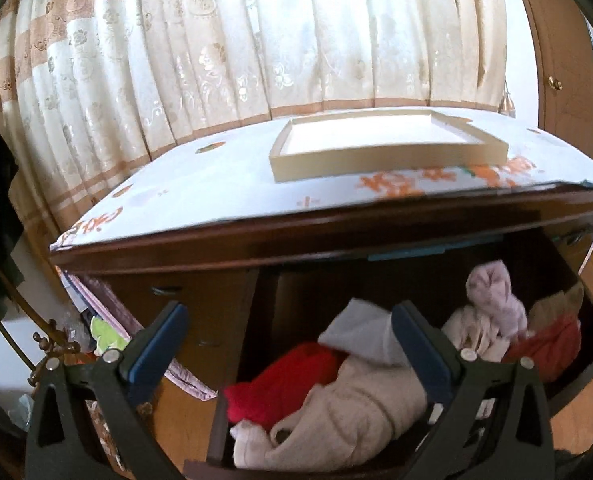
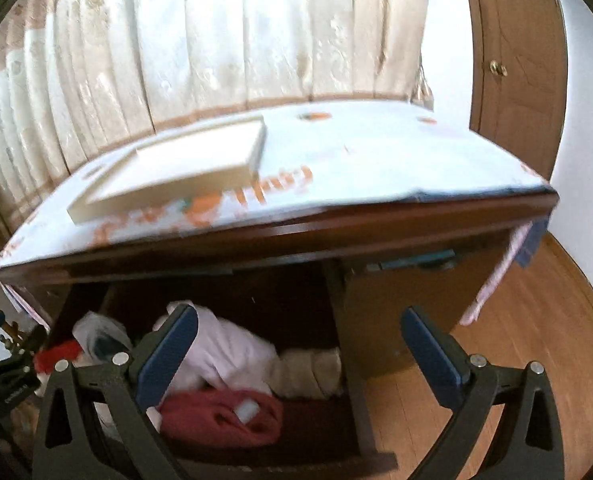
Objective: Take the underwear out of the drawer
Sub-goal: 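Lower both tools over the clothes inside the open drawer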
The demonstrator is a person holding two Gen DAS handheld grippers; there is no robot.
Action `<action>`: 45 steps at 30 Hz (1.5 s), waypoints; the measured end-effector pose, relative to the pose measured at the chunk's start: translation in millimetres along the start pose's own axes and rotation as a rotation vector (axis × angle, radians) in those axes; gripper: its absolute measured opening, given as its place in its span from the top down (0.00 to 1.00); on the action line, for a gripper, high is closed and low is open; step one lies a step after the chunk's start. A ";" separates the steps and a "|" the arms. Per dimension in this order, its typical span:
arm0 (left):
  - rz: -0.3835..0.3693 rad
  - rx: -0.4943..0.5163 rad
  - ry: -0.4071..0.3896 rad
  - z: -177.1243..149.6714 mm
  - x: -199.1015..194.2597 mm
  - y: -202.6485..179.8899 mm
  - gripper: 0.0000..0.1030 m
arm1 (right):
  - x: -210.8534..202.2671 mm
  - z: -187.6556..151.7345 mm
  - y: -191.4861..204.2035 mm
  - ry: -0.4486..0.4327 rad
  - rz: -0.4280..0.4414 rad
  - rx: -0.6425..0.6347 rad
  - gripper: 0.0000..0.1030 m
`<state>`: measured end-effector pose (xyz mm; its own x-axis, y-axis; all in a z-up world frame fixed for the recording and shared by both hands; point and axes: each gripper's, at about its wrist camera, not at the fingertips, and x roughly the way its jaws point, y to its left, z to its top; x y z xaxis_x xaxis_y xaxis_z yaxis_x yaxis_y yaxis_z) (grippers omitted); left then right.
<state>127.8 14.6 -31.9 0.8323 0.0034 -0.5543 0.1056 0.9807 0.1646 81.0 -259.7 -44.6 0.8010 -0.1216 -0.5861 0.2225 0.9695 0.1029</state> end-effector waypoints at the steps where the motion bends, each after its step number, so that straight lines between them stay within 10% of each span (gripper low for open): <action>1: -0.006 -0.002 -0.001 3.2 0.3 -0.3 0.00 | -0.2 2.9 2.8 -0.009 0.009 0.000 0.01; 45: -0.065 0.072 0.166 13.4 57.3 -27.5 0.00 | 63.5 -2.2 34.3 0.097 0.083 -0.100 0.01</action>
<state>179.9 -14.8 -57.3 0.7221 -0.0212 -0.6915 0.1998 0.9633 0.1791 138.2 -233.8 -80.1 0.7560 -0.0240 -0.6541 0.0978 0.9923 0.0766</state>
